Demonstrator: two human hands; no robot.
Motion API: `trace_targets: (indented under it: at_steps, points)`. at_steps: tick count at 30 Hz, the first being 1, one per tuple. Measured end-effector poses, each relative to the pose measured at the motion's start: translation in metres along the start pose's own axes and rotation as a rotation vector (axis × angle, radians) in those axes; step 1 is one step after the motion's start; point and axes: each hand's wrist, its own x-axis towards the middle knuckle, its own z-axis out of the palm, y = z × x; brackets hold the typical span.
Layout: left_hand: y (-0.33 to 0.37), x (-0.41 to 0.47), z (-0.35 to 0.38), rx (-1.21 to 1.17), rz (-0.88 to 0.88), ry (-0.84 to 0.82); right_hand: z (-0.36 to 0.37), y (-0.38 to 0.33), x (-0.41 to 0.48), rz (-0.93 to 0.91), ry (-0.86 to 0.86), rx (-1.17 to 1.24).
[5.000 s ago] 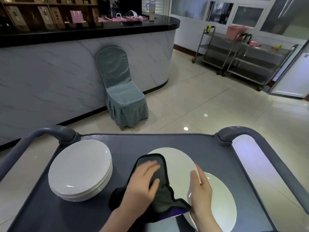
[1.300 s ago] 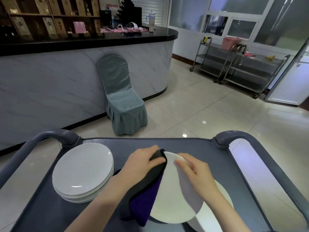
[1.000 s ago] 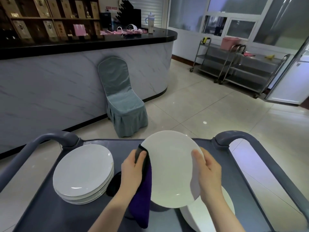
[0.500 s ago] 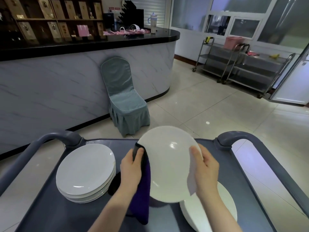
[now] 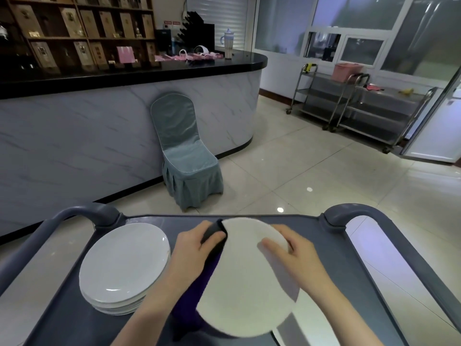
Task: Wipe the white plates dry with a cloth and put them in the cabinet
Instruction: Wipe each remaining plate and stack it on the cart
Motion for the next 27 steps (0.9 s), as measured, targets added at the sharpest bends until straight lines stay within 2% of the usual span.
trace_targets:
  at_steps: [2, 4, 7, 10, 12, 16, 19, 20, 21, 23, 25, 27]
  points:
    - [0.010, 0.005, 0.000, 0.073, 0.109, -0.140, 0.006, -0.006, 0.003, -0.060, -0.070, -0.124]
    - [0.015, 0.007, 0.001, 0.073, 0.119, -0.167, 0.010, -0.006, 0.006, -0.092, -0.062, -0.185]
    - [0.011, 0.001, 0.005, -0.048, -0.001, -0.077, 0.009, -0.006, 0.005, -0.075, 0.032, -0.052]
    - [-0.002, -0.008, 0.009, -0.139, -0.180, 0.086, 0.011, -0.002, 0.000, 0.060, 0.216, 0.187]
    - [-0.008, -0.011, 0.008, -0.136, -0.251, 0.093, 0.017, 0.001, -0.003, 0.130, 0.271, 0.227]
    - [-0.004, -0.003, -0.004, -0.051, -0.156, -0.067, 0.024, 0.006, -0.007, 0.097, 0.157, 0.147]
    - [0.008, 0.004, -0.003, 0.106, 0.011, -0.291, 0.029, 0.004, -0.004, -0.025, -0.044, -0.048]
    - [0.011, 0.003, 0.000, 0.146, 0.049, -0.320, 0.031, 0.004, -0.004, -0.051, -0.094, -0.107]
    - [0.011, 0.000, 0.003, 0.145, 0.062, -0.306, 0.030, 0.004, -0.003, -0.062, -0.103, -0.119]
    - [0.006, -0.007, 0.007, 0.015, -0.011, -0.168, 0.024, 0.004, -0.005, -0.052, -0.020, -0.014]
    - [-0.004, -0.016, 0.010, -0.097, -0.143, 0.016, 0.018, 0.005, -0.007, 0.028, 0.134, 0.151]
    - [-0.012, -0.024, 0.013, -0.143, -0.246, 0.097, 0.018, 0.008, -0.009, 0.141, 0.242, 0.255]
